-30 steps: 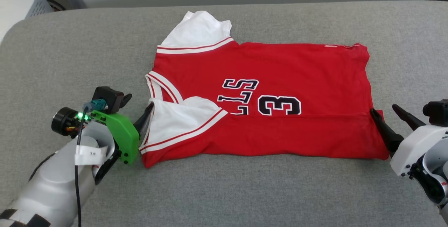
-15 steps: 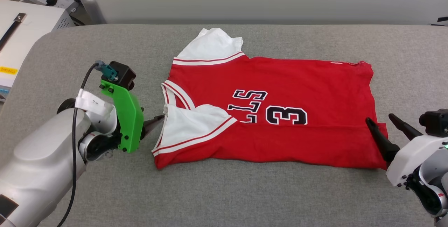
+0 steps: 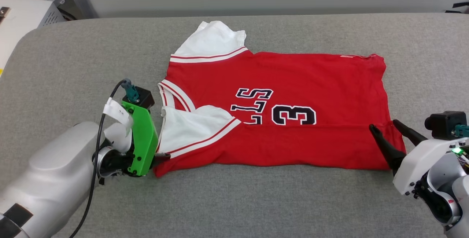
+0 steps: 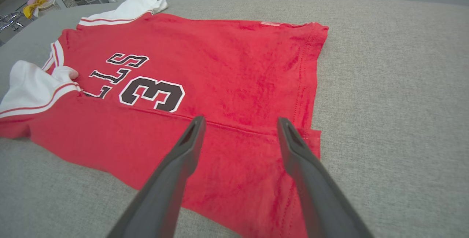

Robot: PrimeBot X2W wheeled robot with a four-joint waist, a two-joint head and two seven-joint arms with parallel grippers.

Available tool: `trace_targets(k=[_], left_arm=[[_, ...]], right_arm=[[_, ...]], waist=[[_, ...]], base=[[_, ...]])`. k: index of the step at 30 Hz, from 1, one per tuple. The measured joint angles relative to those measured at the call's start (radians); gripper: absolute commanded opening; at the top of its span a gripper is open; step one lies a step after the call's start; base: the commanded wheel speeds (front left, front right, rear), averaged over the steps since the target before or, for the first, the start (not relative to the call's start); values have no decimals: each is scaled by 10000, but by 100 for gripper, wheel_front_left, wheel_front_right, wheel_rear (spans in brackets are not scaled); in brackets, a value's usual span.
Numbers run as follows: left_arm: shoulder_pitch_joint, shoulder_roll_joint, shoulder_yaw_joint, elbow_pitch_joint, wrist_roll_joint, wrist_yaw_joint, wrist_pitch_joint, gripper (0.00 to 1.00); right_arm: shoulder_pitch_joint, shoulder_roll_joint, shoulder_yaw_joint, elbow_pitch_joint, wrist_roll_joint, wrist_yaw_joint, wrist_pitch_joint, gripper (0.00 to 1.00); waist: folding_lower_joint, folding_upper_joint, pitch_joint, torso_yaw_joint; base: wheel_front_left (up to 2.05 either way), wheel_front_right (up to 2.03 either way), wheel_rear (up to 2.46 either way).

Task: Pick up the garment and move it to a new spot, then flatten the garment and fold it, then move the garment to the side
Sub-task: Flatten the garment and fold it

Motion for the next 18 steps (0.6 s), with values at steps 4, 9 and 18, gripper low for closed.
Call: trace_targets(k=[4,9,18], left_arm=[[136,-236,-249,445,4,0,-75,100],[184,-322,-518,872,282,-2,-117,100],[542,-286,-798,303,786,-27,-1206,0]], right_arm=[[-65,81,109,-23,-13,0,25,100],[-161,90,198,-2,-31,0,50,100],[-423,-362,113,-81,2,0,151,100]], waist=[[0,0,150,-134],[0,0,341,-294],[0,0,71,-241]], base=[[0,0,0],[0,0,0],[0,0,0]])
